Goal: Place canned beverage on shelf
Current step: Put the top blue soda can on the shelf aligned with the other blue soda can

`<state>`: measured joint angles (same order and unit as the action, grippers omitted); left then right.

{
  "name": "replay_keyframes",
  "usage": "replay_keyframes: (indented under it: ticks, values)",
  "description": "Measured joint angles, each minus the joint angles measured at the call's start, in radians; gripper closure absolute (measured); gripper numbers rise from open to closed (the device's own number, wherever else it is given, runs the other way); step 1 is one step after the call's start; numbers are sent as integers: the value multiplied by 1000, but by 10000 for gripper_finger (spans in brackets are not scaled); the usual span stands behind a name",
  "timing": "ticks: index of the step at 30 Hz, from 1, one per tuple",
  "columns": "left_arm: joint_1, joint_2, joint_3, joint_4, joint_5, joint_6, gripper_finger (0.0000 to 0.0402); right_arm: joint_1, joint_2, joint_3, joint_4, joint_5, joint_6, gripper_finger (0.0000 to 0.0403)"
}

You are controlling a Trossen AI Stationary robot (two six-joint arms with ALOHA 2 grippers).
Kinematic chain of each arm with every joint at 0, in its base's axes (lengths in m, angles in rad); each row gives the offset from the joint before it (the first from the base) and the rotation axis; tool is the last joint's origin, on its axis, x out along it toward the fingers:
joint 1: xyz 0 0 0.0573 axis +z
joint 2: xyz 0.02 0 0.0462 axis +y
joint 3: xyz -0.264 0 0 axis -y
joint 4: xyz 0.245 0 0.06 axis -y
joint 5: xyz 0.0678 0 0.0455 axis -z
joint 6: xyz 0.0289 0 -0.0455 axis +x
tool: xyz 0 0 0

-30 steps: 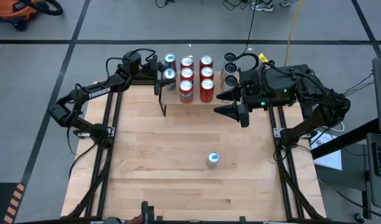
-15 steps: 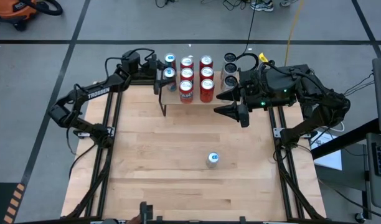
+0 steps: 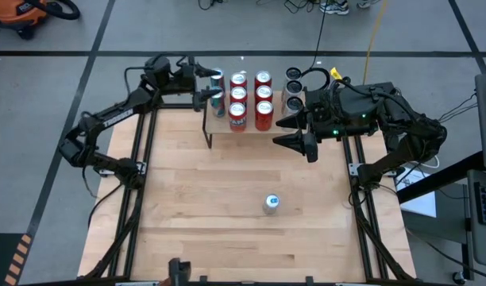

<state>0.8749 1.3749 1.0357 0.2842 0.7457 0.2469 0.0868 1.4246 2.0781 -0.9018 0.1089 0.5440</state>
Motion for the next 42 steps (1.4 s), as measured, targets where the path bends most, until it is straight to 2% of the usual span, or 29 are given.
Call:
replay_keyframes:
  ticks: [4, 9, 15, 18, 25, 32, 42]
  values:
    - [0, -82, 52, -96, -22, -81, 100, 0, 0, 0, -1, 0, 8, 99]
    - [-53, -210, 79, -305, -60, -158, 100, 0, 0, 0, -11, 0, -2, 99]
    - [-180, -299, 77, -692, -244, -190, 107, 0, 10, 0, -7, 0, -22, 99]
    - [-240, -298, 67, -807, -283, -213, 125, 0, 19, 0, -6, 1, -34, 99]
    - [-295, -239, 29, -804, -401, -249, 195, 0, 53, -1, 0, 1, -35, 99]
    - [-295, -156, 29, -708, -423, -195, 268, 0, 69, -1, 9, 0, -5, 99]
    - [-295, -87, 29, -693, -520, -143, 330, 0, 71, -1, 8, -2, 28, 99]
